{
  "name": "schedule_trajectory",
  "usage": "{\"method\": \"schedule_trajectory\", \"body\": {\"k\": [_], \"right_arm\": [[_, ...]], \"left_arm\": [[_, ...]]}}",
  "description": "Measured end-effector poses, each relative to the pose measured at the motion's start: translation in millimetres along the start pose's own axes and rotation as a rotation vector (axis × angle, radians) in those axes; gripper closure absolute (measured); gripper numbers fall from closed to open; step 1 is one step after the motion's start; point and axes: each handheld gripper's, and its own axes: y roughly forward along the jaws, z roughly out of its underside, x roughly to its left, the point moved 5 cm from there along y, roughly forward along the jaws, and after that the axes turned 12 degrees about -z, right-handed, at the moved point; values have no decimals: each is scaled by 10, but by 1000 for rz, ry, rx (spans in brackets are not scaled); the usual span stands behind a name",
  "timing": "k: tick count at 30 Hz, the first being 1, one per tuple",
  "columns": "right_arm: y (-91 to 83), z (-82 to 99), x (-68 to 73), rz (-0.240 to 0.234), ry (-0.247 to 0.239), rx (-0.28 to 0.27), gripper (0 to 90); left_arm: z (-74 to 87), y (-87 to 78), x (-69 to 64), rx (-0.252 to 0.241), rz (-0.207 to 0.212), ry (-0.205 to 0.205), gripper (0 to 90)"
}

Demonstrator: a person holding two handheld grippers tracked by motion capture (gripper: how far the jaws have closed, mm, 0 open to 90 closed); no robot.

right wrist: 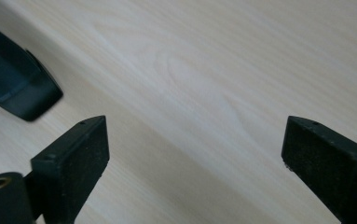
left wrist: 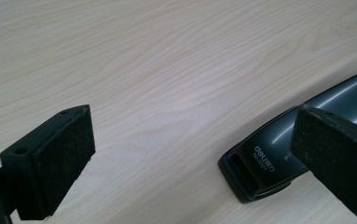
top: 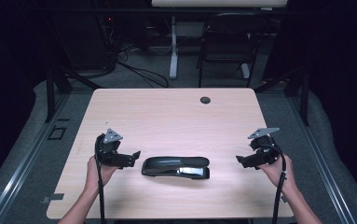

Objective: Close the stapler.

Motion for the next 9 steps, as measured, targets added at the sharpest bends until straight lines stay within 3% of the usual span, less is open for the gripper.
{"method": "schedule_trajectory", "body": {"k": [3,9], "right_arm": [[61,75,-27,-8,7,36,44],[161,102,-47,21,-10,88,0]], "left_arm": [[6,24,-1,5,3,2,4],[23,69,24,12,3,-14,3]]}}
